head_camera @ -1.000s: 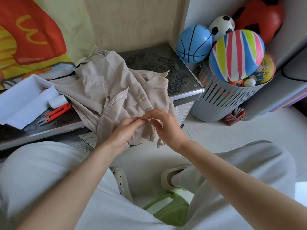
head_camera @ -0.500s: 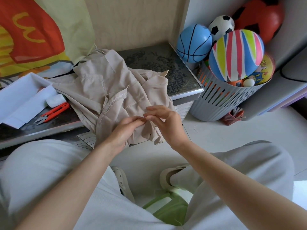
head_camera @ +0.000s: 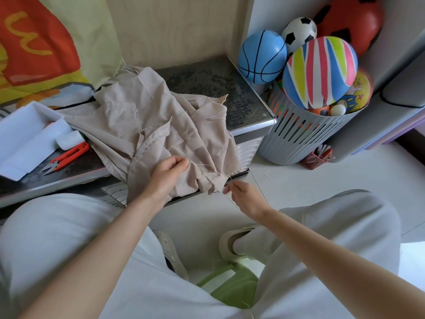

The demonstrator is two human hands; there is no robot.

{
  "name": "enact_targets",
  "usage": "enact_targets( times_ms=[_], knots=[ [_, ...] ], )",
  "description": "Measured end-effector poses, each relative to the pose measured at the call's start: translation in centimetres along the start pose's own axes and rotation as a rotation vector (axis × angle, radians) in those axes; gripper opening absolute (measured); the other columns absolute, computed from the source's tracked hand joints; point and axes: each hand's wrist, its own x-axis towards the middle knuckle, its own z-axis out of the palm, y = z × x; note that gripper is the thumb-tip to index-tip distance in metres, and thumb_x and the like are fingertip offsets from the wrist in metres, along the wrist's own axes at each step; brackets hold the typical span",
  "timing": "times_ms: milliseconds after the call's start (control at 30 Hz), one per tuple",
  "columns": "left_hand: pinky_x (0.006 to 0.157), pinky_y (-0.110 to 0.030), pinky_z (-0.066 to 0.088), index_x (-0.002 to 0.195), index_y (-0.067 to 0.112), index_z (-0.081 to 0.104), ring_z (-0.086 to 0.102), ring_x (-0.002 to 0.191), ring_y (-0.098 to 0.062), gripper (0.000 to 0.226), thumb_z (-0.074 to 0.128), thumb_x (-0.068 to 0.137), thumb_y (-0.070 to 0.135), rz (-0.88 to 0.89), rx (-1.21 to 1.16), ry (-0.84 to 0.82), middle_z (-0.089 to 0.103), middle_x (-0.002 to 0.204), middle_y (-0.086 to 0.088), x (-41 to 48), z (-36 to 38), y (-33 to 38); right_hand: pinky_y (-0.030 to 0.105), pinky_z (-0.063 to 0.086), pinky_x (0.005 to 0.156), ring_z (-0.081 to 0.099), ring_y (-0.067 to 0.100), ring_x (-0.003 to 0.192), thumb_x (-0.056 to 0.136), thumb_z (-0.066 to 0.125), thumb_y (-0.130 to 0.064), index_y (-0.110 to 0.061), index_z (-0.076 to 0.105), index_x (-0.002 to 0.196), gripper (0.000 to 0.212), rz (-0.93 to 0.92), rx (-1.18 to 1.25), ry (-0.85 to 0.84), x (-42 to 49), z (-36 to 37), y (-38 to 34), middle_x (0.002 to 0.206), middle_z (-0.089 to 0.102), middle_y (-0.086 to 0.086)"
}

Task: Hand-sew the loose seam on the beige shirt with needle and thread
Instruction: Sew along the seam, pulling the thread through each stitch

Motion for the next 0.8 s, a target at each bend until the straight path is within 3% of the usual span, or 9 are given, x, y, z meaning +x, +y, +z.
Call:
enact_targets(
  times_ms=[67, 167, 300, 433, 467, 533, 667, 733, 800],
  knots=[
    [0.062, -0.009, 0.037, 0.081, 0.013, 0.057, 0.045, 0.072, -0.004, 0.017, 0.051, 0.096, 0.011, 0.007, -0.009, -0.007, 0.051, 0.075, 0.002, 0.0, 0.0, -0.1, 0.016, 0.031, 0.049, 0.045, 0.019, 0.070, 0.099, 0.030, -0.008, -0.010, 0.063, 0.096, 0.034, 0.105, -0.220, -0.019, 0.1, -0.3, 1.5, 0.072, 0.049, -0.002],
    [0.066, -0.014, 0.036, 0.081, 0.014, 0.058, 0.045, 0.074, -0.005, 0.017, 0.052, 0.096, 0.013, 0.013, 0.012, -0.022, 0.052, 0.076, 0.002, 0.0, -0.1, -0.4, 0.023, 0.035, 0.054, 0.048, 0.020, 0.080, 0.097, 0.031, -0.007, -0.005, 0.063, 0.106, 0.033, 0.147, -0.256, 0.056, 0.3, -0.4, 2.4, 0.090, 0.054, 0.003],
    [0.063, -0.009, 0.037, 0.080, 0.014, 0.059, 0.045, 0.071, -0.002, 0.018, 0.052, 0.096, 0.013, 0.038, 0.033, -0.058, 0.052, 0.073, 0.005, -0.1, -0.1, -0.5, 0.020, 0.030, 0.049, 0.042, 0.011, 0.057, 0.096, 0.046, -0.020, -0.005, 0.061, 0.093, 0.022, -0.086, -0.057, 0.191, -0.1, -0.3, -0.4, 0.067, 0.053, -0.002],
    [0.065, -0.005, 0.039, 0.078, 0.015, 0.058, 0.049, 0.066, 0.006, 0.020, 0.051, 0.096, 0.010, 0.055, 0.011, -0.096, 0.054, 0.072, 0.007, -0.3, 0.3, -0.2, 0.013, 0.029, 0.043, 0.032, 0.006, 0.041, 0.091, 0.060, -0.025, -0.014, 0.061, 0.085, 0.013, -0.279, 0.100, 0.138, -0.2, 0.4, -3.8, 0.048, 0.034, -0.010],
    [0.066, -0.005, 0.040, 0.079, 0.014, 0.058, 0.051, 0.069, 0.004, 0.019, 0.051, 0.096, 0.010, 0.053, 0.006, -0.105, 0.056, 0.074, 0.005, -0.4, 0.4, -0.2, 0.017, 0.037, 0.045, 0.032, 0.006, 0.041, 0.089, 0.062, -0.025, -0.016, 0.062, 0.085, 0.009, -0.296, 0.110, 0.120, 0.0, 0.9, -4.3, 0.046, 0.032, -0.011],
    [0.068, -0.009, 0.042, 0.080, 0.013, 0.059, 0.052, 0.073, -0.002, 0.018, 0.051, 0.096, 0.011, 0.049, 0.015, -0.133, 0.059, 0.078, 0.000, -0.4, 0.4, -0.2, 0.037, 0.052, 0.059, 0.035, 0.006, 0.046, 0.087, 0.065, -0.024, -0.020, 0.063, 0.085, 0.005, -0.303, 0.110, 0.104, 0.6, 1.7, -4.7, 0.045, 0.036, -0.012],
    [0.064, -0.008, 0.044, 0.081, 0.009, 0.058, 0.057, 0.065, 0.001, 0.017, 0.050, 0.096, 0.009, 0.044, -0.012, -0.153, 0.062, 0.074, 0.000, -0.5, 0.6, -0.1, 0.048, 0.054, 0.070, 0.047, 0.017, 0.055, 0.088, 0.059, -0.024, -0.024, 0.060, 0.071, 0.018, -0.304, 0.067, 0.128, 0.9, 2.2, -4.8, 0.054, 0.058, 0.003],
    [0.066, -0.008, 0.043, 0.083, 0.010, 0.058, 0.055, 0.072, -0.004, 0.016, 0.050, 0.096, 0.010, 0.044, 0.002, -0.157, 0.060, 0.081, -0.005, -0.5, 0.5, -0.1, 0.046, 0.054, 0.069, 0.056, 0.023, 0.058, 0.091, 0.055, -0.026, -0.018, 0.063, 0.072, 0.022, -0.319, 0.089, 0.149, 0.6, 2.2, -4.8, 0.057, 0.065, 0.007],
    [0.067, -0.008, 0.041, 0.081, 0.012, 0.057, 0.051, 0.076, -0.007, 0.017, 0.050, 0.096, 0.010, 0.048, 0.015, -0.146, 0.057, 0.081, -0.005, -0.4, 0.4, -0.3, 0.030, 0.050, 0.058, 0.051, 0.011, 0.051, 0.092, 0.055, -0.026, -0.013, 0.067, 0.077, 0.023, -0.313, 0.111, 0.195, 0.3, 1.9, -4.8, 0.052, 0.056, -0.001]
  ],
)
